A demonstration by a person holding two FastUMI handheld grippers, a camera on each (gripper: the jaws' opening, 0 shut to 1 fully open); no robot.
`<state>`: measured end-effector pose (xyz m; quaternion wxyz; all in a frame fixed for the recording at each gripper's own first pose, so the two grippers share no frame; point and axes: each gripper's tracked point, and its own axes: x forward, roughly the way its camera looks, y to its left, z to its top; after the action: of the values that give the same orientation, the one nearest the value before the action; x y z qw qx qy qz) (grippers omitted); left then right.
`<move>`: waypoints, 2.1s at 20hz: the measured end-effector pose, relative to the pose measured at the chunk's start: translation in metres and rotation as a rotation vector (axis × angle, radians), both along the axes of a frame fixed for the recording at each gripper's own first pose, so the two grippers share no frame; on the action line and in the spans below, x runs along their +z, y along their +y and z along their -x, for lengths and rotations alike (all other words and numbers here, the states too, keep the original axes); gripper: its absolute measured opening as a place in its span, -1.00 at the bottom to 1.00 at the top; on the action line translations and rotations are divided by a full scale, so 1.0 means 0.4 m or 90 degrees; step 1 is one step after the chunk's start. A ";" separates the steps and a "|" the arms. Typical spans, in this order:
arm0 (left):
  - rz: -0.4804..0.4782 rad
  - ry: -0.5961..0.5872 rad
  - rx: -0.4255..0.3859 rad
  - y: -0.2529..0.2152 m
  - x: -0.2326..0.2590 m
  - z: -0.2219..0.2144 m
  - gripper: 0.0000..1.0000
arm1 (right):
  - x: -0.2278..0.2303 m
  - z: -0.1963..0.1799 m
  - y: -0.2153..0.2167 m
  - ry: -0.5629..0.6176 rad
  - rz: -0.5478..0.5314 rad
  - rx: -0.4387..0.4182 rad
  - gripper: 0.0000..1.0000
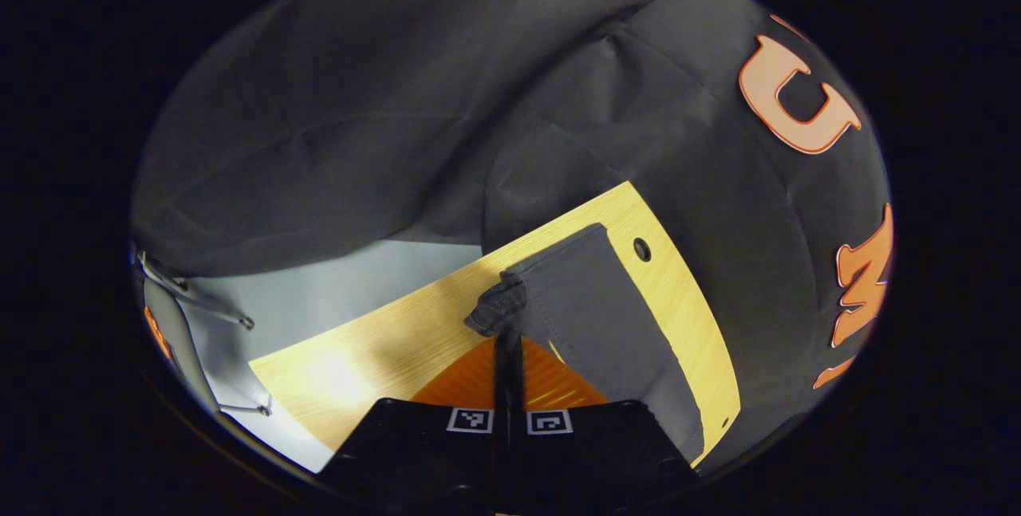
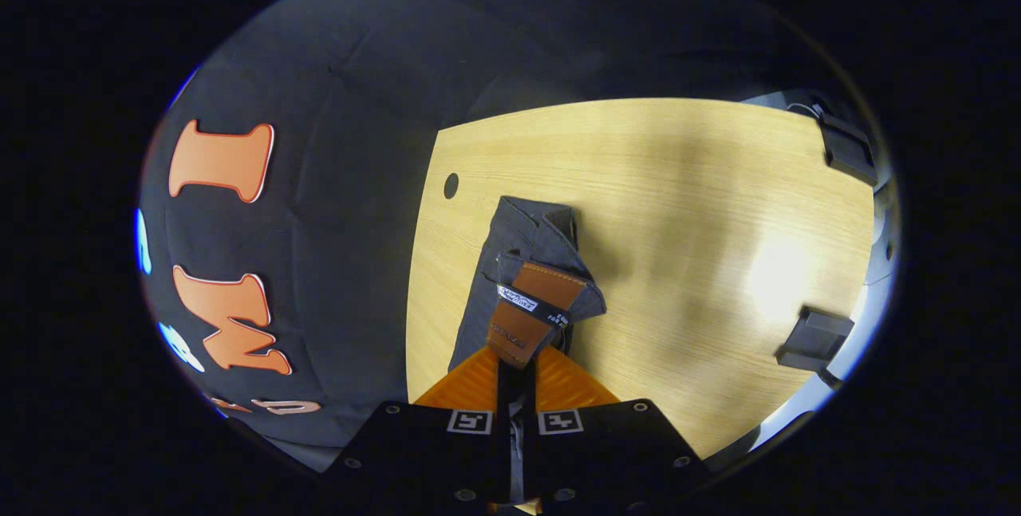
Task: Grasp the waist and the cuffs of the jeans and fold them to make the two legs overlap; first hold the waist and fold one-third of the jeans toward the cuffs, then hold the cuffs and fold the remaining one-third in the same direction to finish folding.
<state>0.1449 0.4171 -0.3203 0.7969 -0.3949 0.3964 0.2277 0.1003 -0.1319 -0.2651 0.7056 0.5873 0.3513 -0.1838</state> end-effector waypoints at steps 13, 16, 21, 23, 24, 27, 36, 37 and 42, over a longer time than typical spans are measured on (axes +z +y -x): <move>-0.065 -0.002 -0.050 0.013 0.032 -0.280 -0.99 | -0.017 -0.165 -0.030 0.019 -0.047 -0.023 -0.87; -0.082 0.009 -0.063 0.009 0.008 -0.335 -0.99 | -0.046 -0.208 -0.031 0.038 -0.061 -0.035 -0.87; -0.104 0.030 -0.083 -0.001 -0.032 -0.396 -0.99 | -0.104 -0.267 -0.025 0.066 -0.076 -0.032 -0.87; -0.122 0.037 -0.099 -0.007 -0.055 -0.415 -0.99 | -0.128 -0.293 -0.018 0.080 -0.089 -0.036 -0.87; -0.128 0.035 -0.104 -0.013 -0.064 -0.434 -0.96 | -0.133 -0.306 -0.019 0.085 -0.092 -0.038 -0.87; -0.149 0.020 -0.138 -0.023 -0.020 -0.459 -0.99 | -0.136 -0.323 -0.015 0.097 -0.091 -0.028 -0.87; -0.180 -0.043 -0.151 -0.074 0.074 -0.503 -0.10 | -0.051 -0.389 -0.089 -0.025 -0.031 -0.069 -0.47; -0.190 -0.047 -0.161 -0.078 0.077 -0.512 0.08 | -0.053 -0.373 -0.096 -0.019 -0.017 -0.065 -0.14; -0.290 -0.123 -0.210 -0.108 0.159 -0.504 0.80 | -0.105 -0.278 -0.119 0.029 0.100 -0.007 0.71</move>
<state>0.3466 0.3740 -0.2569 0.9253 -0.1562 0.3160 0.1396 0.2115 -0.1794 -0.3069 0.7400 0.5279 0.3486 -0.2283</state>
